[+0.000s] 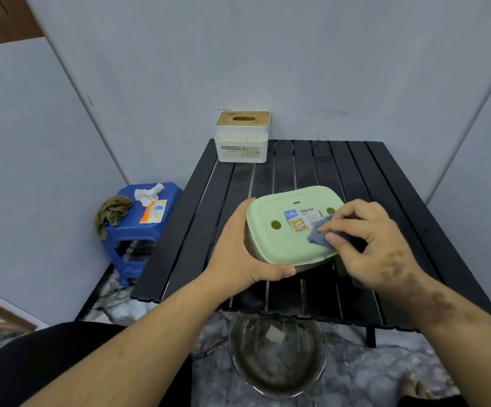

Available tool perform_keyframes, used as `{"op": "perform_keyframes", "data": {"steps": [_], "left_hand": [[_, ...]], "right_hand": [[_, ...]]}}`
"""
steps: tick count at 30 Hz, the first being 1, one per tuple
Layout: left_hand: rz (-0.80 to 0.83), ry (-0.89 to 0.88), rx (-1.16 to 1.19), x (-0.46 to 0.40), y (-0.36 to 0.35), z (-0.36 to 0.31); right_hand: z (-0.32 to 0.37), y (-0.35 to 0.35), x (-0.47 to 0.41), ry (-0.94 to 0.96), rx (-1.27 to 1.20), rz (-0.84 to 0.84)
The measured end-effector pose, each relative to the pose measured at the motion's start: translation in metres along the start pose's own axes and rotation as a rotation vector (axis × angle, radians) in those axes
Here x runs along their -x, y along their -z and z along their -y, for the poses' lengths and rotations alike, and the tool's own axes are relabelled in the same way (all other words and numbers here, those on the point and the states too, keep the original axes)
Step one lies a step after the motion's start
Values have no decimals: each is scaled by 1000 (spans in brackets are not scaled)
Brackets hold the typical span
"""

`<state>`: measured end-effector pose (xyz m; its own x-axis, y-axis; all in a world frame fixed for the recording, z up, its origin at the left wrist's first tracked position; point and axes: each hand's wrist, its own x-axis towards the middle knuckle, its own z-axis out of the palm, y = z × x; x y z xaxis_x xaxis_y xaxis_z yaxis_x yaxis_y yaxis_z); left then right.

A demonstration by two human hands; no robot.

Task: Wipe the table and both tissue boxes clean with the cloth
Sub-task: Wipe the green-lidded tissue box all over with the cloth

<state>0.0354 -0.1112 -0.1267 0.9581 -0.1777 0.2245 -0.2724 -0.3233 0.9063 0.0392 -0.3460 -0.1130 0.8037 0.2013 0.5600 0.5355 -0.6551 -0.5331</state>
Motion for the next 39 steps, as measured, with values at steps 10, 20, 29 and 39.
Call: {"op": "perform_keyframes", "data": {"steps": [10, 20, 29, 39], "left_hand": [[-54, -27, -45, 3, -8, -7], [-27, 21, -45, 4, -3, 1], [-36, 73, 6, 0, -2, 3], [-74, 112, 15, -7, 3, 12]], "right_hand": [[23, -20, -5, 129, 131, -5], [9, -1, -4, 159, -19, 128], [23, -21, 10, 107, -28, 49], [-8, -1, 4, 190, 45, -81]]}}
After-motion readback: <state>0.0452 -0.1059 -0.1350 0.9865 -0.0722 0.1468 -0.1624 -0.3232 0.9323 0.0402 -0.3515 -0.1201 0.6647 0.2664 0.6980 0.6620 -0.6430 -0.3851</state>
